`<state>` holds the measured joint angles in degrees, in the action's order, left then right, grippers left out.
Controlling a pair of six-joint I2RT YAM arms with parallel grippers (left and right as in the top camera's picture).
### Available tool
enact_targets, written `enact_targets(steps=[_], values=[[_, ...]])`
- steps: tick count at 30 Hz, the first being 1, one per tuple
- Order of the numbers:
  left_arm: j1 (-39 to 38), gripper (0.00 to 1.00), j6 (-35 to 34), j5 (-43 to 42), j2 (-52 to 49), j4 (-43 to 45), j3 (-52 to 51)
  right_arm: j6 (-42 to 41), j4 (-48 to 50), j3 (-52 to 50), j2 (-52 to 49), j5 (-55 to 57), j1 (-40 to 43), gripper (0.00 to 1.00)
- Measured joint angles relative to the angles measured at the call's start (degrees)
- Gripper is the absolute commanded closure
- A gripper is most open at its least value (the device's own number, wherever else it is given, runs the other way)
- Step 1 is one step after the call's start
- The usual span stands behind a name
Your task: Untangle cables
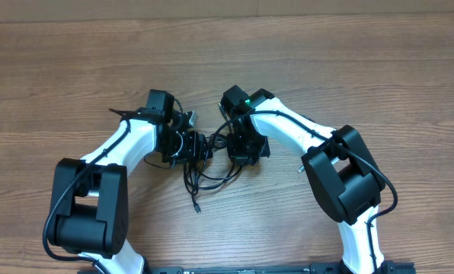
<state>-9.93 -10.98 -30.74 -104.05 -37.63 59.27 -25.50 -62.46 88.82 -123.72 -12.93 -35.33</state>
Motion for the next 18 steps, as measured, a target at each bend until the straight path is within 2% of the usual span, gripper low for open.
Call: enact_targets(steps=[3, 4, 5, 6, 9, 13, 17, 18], values=[[-1.84, 0.43, -1.36, 2.14, -0.02, 1.22, 0.0, 0.02, 0.13, 0.0, 0.0, -0.15, 0.0, 0.9], [-2.73, 0.51, -2.43, 3.26, -0.11, 1.75, 0.0, 0.0, 0.15, 0.0, 0.0, -0.17, 0.0, 0.9], [-3.34, 0.78, -2.84, 3.69, -0.28, 2.34, -0.02, 0.02, 0.15, 0.0, 0.0, -0.17, 0.0, 0.9], [-3.93, 0.96, -3.13, 3.82, -0.52, 3.21, -0.02, 0.0, 0.28, 0.0, 0.0, -0.22, 0.0, 0.91], [-6.82, 0.96, -3.67, 3.96, -0.96, 5.11, -0.02, -0.17, 1.03, 0.0, 0.0, -0.2, 0.02, 0.96], [-6.45, 0.96, 2.01, 2.93, 1.79, -5.25, 3.28, -1.77, 2.23, 0.0, 0.0, 0.07, 1.18, 0.96], [-6.03, 0.96, 2.34, 3.65, 17.79, -6.54, 4.35, -3.8, 3.5, 0.0, 0.0, 0.31, 4.72, 0.96], [-6.05, 0.96, 1.66, 5.2, 25.46, -6.6, 4.85, -4.31, 3.45, 0.0, 0.0, 0.37, 5.77, 0.96]])
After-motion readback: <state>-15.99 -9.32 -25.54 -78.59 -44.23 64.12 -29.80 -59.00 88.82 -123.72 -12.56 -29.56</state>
